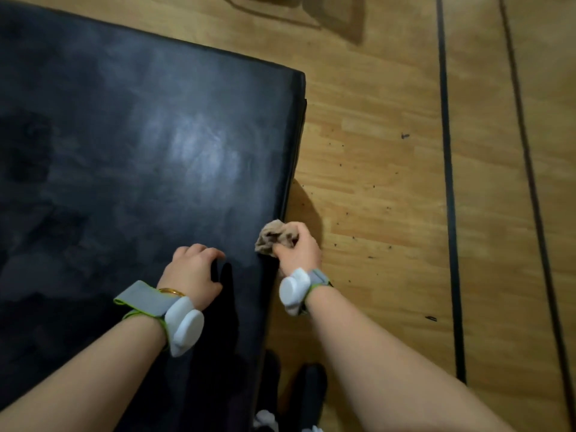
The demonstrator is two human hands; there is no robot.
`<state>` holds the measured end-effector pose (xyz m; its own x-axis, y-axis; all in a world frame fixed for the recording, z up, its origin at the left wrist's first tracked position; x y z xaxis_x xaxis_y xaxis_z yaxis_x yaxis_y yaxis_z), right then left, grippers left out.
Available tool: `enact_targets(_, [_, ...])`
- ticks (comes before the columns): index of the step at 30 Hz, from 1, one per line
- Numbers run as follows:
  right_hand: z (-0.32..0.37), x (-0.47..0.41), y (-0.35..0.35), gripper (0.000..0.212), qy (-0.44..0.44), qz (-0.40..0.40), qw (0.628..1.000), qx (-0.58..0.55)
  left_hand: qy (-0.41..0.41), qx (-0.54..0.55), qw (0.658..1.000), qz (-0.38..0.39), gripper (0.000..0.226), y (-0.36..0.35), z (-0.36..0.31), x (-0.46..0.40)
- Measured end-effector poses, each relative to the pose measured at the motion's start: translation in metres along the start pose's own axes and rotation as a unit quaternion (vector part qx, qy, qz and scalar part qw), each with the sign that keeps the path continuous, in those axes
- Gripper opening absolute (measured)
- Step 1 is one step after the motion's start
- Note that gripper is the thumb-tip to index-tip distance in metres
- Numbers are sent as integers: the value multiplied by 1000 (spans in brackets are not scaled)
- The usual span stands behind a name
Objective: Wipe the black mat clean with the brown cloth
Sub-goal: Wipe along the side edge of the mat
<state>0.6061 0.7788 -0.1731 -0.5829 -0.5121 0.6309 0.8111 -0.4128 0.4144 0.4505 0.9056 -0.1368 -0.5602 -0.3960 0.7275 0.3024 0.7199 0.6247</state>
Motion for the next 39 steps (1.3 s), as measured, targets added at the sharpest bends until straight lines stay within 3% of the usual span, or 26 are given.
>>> enact_targets(6, [-17,33,-22,33,-12,-20,1000,2,4,1,1000,-9,52,-3,16,12])
enact_targets(13, [-32,57,-38,25,27,59,996,67,16,4,1000,-3,52,-18,24,23])
enact_targets(21, [-18,36,-18,29,42,1,999,22,11,1,1000,-13,53,-29,9,33])
enact_targets(24, [-38,63,-38,25,46,35,998,6,12,-1,1000,-13,53,-32,3,37])
enact_targets(28, [-51,87,-54,20,54,100,990,88,15,-4,1000,-6,55,-41,-4,43])
enact_targets(33, [-26,50,-17,24,43,34,998,29,18,5,1000,-5,55,-48,-9,49])
enact_targets(39, [-47,88,-43,16,37,60,996,57,24,4,1000,-10,56,-52,-10,58])
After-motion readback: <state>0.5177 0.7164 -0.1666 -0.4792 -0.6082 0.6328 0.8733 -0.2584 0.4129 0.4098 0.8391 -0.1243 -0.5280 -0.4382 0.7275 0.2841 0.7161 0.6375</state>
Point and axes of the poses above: each hand's wrist, its own x-axis away from the middle knuckle, its own y-axis out of the back of the hand, z = x × y, the point moved 9 cm from there along -x, towards the middle knuckle, and after that the axes turned 14 degrees about z, right-handed, at the moved point
